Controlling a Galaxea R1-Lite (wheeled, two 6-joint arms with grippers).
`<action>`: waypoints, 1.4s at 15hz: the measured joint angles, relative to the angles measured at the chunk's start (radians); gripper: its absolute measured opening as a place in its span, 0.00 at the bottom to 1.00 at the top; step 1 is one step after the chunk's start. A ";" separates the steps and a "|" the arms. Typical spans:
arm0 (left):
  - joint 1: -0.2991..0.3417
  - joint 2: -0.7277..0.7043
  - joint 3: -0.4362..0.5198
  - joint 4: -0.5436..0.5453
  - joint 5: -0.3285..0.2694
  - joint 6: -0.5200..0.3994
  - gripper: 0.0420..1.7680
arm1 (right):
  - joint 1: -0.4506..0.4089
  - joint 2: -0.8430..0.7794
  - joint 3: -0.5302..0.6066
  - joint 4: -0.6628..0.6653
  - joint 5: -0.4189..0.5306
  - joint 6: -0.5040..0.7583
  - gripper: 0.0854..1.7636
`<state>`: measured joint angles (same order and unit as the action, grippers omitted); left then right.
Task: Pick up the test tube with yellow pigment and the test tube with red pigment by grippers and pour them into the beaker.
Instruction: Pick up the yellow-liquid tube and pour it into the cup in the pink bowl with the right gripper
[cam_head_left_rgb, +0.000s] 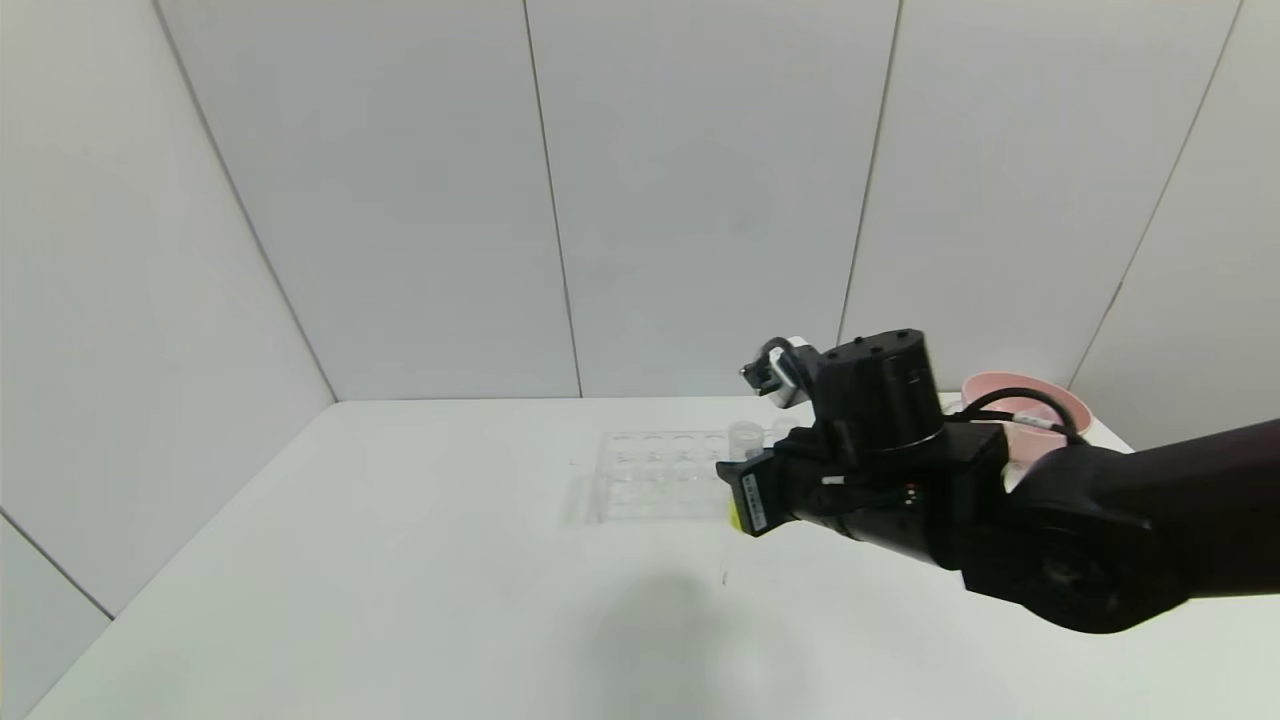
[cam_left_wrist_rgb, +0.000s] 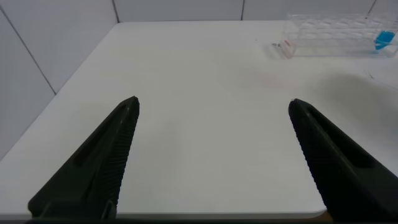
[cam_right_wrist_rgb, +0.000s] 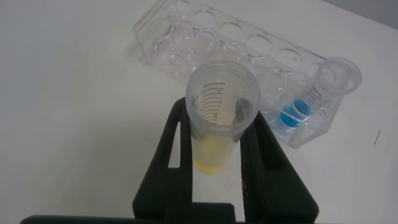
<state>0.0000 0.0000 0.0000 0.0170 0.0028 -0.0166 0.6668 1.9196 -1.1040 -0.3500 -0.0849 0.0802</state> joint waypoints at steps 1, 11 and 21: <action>0.000 0.000 0.000 0.000 0.000 0.000 0.97 | -0.037 -0.039 0.042 0.000 0.074 -0.030 0.25; 0.000 0.000 0.000 0.000 0.000 0.000 0.97 | -0.629 -0.279 0.253 0.150 0.712 -0.502 0.25; 0.000 0.000 0.000 0.000 0.000 0.000 0.97 | -0.930 -0.184 -0.082 0.574 0.820 -0.812 0.25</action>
<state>0.0000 0.0000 0.0000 0.0170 0.0028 -0.0166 -0.2636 1.7353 -1.1864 0.2245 0.7347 -0.7319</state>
